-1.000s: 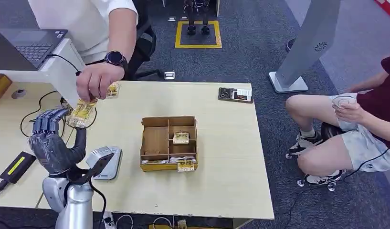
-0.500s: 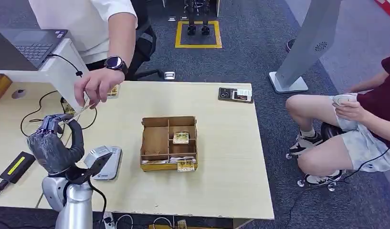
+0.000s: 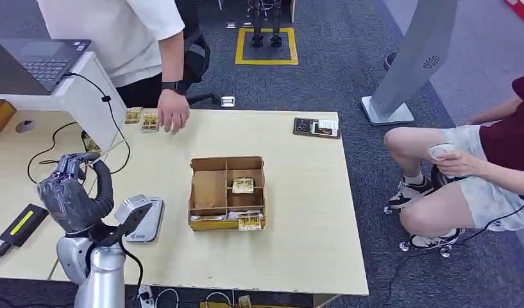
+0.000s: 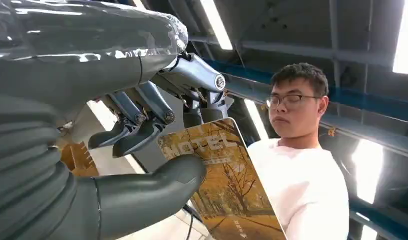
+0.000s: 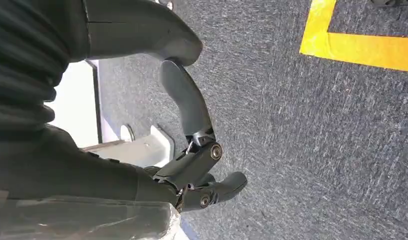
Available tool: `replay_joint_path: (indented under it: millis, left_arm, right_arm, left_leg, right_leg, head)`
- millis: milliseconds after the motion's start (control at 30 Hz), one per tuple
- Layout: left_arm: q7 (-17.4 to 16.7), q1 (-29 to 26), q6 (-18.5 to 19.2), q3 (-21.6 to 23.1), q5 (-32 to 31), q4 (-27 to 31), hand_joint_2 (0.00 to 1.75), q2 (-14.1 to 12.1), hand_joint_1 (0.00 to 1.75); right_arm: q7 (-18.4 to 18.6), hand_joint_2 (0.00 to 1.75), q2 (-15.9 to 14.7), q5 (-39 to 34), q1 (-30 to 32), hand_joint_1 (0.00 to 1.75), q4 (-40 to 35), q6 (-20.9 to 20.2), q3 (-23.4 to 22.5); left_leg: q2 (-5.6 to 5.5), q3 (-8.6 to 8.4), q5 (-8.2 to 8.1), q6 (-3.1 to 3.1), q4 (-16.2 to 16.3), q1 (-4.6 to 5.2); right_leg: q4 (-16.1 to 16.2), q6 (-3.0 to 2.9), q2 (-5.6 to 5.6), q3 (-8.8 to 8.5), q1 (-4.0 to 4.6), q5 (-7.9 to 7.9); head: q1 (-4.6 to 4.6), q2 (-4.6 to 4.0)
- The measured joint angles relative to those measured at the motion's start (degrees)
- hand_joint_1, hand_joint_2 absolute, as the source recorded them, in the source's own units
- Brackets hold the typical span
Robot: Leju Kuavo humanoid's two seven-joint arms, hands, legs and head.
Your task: Pass the card to the sensor for recognition and then transmit it.
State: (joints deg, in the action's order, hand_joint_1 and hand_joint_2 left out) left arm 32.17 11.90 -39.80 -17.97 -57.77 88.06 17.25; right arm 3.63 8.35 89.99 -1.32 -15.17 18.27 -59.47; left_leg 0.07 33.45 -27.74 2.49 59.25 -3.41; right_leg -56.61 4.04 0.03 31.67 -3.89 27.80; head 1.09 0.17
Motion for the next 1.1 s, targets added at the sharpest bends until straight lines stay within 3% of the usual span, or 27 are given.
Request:
replay_joint_path:
  millis: [333, 433, 500, 567, 1000, 1100]
  left_arm:
    - [-6.26, 0.44, 0.0, -1.59, -19.52, -2.55, 1.75, 0.09, 1.75]
    - [-13.24, 0.38, 0.0, -1.84, -24.42, -4.0, 1.75, -0.11, 1.75]
    - [-21.78, -0.15, 0.0, -0.75, -27.33, -5.33, 1.75, -1.04, 1.75]
    - [-27.46, -1.08, 0.0, 1.99, -28.54, -6.54, 1.75, -2.52, 1.75]
    - [-28.59, -2.02, -0.02, 5.86, -28.85, -8.96, 1.75, -5.36, 1.75]
    - [-32.03, -2.18, -0.02, 6.59, -29.09, -9.66, 1.75, -6.07, 1.75]
  right_arm:
    - [-0.15, 1.75, -0.63, -0.04, -0.31, 0.0, 0.59, -0.15, 0.94]
    - [-0.15, 1.75, -0.83, -0.13, -0.36, 0.0, 0.66, -0.22, 0.96]
    - [-0.15, 1.75, -0.92, -0.2, -0.33, 0.0, 0.66, -0.28, 0.96]
    - [-0.15, 1.75, -0.96, -0.57, -0.29, 0.0, 0.66, -0.35, 0.96]
    - [-0.13, 1.75, -1.22, -0.79, -0.29, 0.0, 0.66, -0.37, 0.96]
    - [-0.13, 1.75, -1.29, -0.85, -0.28, 0.0, 0.66, -0.37, 0.96]
  left_leg:
    - [0.01, 0.0, 0.0, 0.0, 0.0, 0.0]
    - [0.0, 0.01, 0.0, 0.0, 0.0, 0.0]
    - [0.01, 0.0, 0.0, 0.0, 0.0, 0.0]
    - [0.01, 0.02, 0.0, 0.0, 0.0, 0.0]
    - [0.0, 0.02, 0.0, 0.0, 0.0, 0.0]
    - [0.0, 0.03, 0.0, 0.0, 0.0, 0.0]
  right_leg:
    - [0.0, 0.0, 0.02, 0.0, 0.0, 0.0]
    - [0.0, 0.0, 0.01, 0.0, 0.0, 0.0]
    - [0.0, 0.0, 0.02, 0.0, 0.0, 0.0]
    - [0.0, 0.0, 0.02, 0.02, 0.0, 0.0]
    - [0.0, 0.0, 0.0, 0.01, 0.0, 0.0]
    - [0.0, 0.0, 0.0, 0.01, 0.0, 0.0]
  head:
    - [0.0, 0.0]
    - [0.0, 0.0]
    - [0.0, 0.0]
    - [0.02, 0.0]
    - [0.0, 0.0]
    - [0.0, 0.0]
